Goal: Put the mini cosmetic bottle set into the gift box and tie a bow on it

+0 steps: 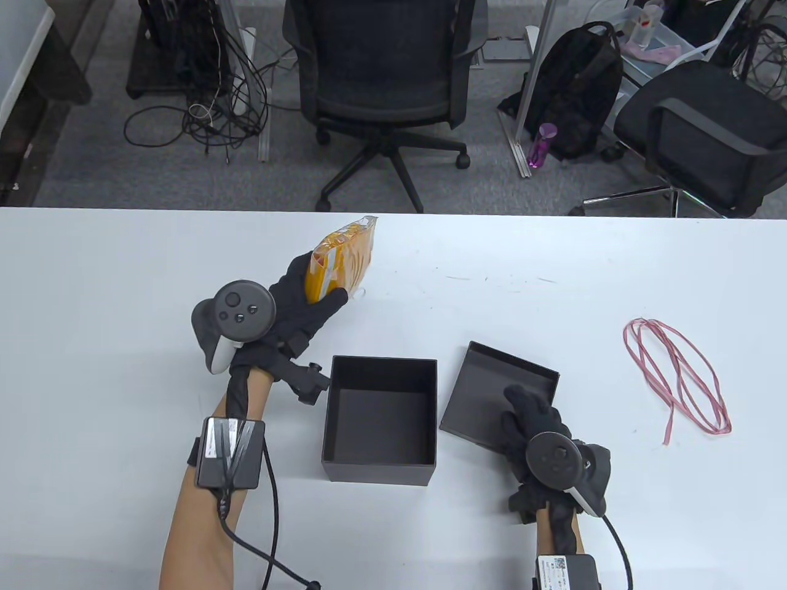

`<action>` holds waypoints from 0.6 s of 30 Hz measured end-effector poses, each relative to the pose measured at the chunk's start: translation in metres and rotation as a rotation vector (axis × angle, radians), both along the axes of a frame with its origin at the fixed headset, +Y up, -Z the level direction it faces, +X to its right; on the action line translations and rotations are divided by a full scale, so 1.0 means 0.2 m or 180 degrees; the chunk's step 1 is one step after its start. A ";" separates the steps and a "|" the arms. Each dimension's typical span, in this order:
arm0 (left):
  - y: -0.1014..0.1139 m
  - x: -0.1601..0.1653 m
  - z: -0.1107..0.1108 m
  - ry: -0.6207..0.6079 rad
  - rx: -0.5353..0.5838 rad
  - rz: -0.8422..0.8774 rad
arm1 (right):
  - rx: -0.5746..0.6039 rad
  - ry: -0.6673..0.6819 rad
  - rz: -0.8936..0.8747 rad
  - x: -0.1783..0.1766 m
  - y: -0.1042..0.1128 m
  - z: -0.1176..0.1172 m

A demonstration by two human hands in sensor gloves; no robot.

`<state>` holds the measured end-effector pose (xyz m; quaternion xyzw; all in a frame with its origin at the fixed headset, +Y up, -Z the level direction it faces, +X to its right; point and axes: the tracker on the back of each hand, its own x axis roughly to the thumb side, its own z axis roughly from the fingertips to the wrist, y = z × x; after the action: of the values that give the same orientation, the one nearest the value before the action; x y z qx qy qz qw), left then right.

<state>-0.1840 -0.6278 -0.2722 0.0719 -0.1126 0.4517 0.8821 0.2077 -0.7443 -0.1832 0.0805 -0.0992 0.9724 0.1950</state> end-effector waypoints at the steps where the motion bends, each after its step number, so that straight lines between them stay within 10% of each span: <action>1: 0.02 0.01 0.03 -0.0048 -0.0024 0.0041 | -0.0006 0.0013 0.0016 0.00 0.00 0.00; 11: 0.04 0.22 0.46 -0.0513 -0.0747 -0.0988 | -0.0032 0.0119 0.0018 -0.04 -0.01 0.00; 18: -0.05 0.34 0.49 -0.0348 -0.1100 -0.1506 | -0.0084 0.0191 0.0036 -0.06 -0.02 0.00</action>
<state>-0.1158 -0.6381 -0.1732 -0.1320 -0.0949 0.2492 0.9547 0.1959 -0.7481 -0.1834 0.1076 -0.0800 0.9719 0.1934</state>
